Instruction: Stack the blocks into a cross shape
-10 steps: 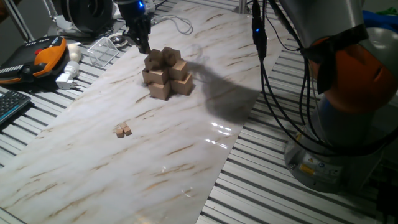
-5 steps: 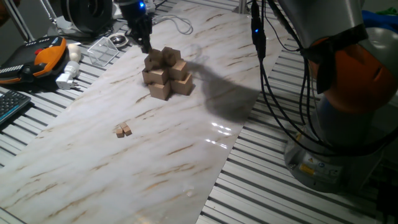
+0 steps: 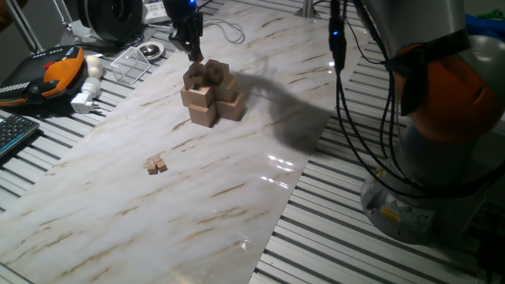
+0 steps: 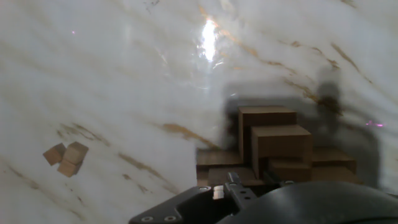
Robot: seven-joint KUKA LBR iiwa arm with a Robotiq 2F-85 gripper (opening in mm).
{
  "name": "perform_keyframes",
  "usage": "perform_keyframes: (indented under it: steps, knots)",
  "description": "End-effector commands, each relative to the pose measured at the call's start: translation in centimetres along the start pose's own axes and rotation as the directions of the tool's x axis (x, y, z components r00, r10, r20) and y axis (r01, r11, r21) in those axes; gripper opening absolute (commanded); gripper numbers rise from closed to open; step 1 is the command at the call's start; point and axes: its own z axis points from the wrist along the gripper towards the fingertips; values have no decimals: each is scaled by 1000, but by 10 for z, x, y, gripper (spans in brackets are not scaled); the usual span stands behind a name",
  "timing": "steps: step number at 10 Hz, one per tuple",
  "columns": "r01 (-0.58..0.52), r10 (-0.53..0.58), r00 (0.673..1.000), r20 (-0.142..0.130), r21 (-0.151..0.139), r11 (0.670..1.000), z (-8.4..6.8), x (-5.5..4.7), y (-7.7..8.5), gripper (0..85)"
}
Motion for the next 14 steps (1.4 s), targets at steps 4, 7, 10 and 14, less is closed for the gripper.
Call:
perform_keyframes:
  steps: [4, 7, 10, 14]
  knots:
    - [-14, 14, 999, 33, 10, 1000, 2, -3, 1, 0]
    - [-11, 11, 999, 36, 12, 1000, 7, -6, 0, 0]
    - [-10, 9, 999, 37, 9, 1000, 10, -6, 0, 0]
    - [-3, 3, 999, 47, 6, 1000, 17, -5, -1, 0]
